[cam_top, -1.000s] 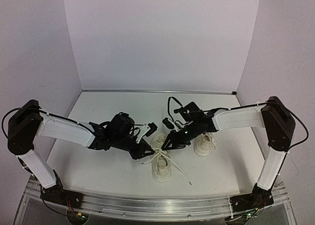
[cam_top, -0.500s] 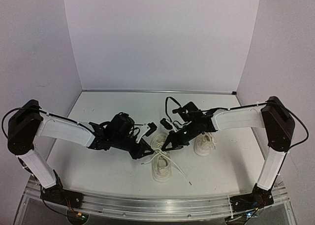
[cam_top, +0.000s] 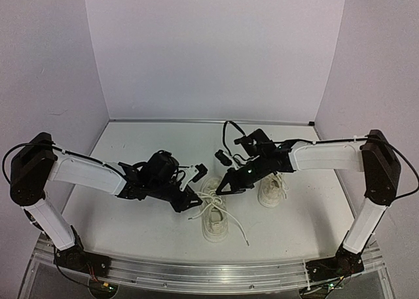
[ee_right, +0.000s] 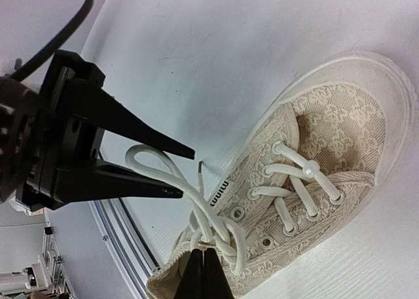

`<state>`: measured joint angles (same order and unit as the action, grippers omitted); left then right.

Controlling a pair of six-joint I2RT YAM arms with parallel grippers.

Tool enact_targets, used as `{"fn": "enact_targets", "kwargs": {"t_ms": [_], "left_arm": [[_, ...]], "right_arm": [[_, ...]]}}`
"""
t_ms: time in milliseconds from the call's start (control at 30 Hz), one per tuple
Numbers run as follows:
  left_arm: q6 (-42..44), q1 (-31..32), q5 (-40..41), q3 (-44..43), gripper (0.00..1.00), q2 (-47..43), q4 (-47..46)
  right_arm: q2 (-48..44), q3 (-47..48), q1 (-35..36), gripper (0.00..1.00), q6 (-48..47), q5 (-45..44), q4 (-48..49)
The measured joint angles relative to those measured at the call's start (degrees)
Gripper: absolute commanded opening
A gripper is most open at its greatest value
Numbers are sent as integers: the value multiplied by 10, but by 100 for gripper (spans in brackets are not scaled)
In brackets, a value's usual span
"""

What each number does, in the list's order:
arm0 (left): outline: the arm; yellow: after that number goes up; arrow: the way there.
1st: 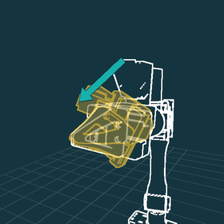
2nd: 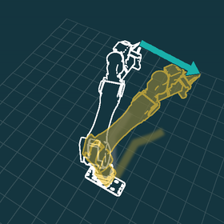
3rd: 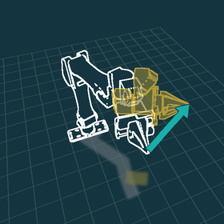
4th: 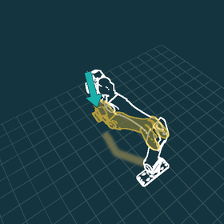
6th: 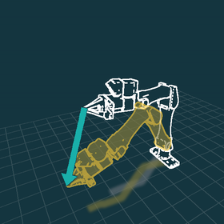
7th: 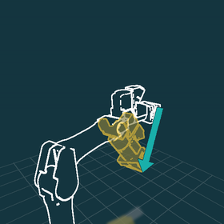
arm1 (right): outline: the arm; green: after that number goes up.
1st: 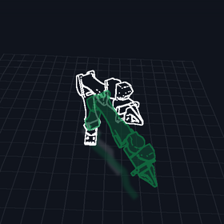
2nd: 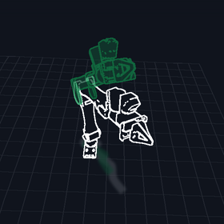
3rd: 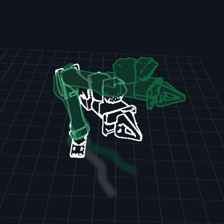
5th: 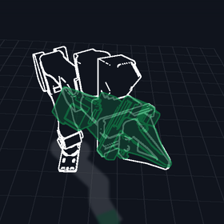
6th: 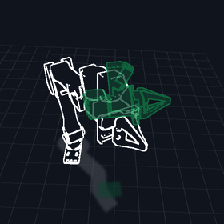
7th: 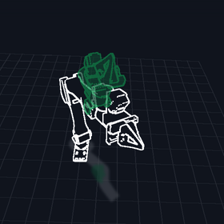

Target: Tie the shoes

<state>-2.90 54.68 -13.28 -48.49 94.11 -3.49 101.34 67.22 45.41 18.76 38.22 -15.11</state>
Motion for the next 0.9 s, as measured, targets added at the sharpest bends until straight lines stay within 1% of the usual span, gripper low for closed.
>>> {"fn": "enact_targets", "kwargs": {"t_ms": [133, 367, 500, 667, 733, 833, 900], "left_arm": [[0, 0, 0, 0, 22, 0, 2], [0, 0, 0, 2, 21, 0, 6], [0, 0, -1, 2, 22, 0, 6], [1, 0, -1, 2, 21, 0, 6], [1, 0, -1, 2, 21, 0, 6], [1, 0, -1, 2, 21, -1, 6], [1, 0, -1, 2, 21, -2, 6]], "right_arm": [[-2, 0, 0, 0, 0, 0, 0], [0, 2, 0, 23, -7, -20, -22], [16, 15, 0, 26, -13, -25, -30], [36, 20, 0, 24, -19, -25, -34], [43, 23, 0, 21, -20, -25, -36], [48, 25, 0, 12, -23, -24, -37], [48, 25, 0, 2, -25, -20, -38]]}}
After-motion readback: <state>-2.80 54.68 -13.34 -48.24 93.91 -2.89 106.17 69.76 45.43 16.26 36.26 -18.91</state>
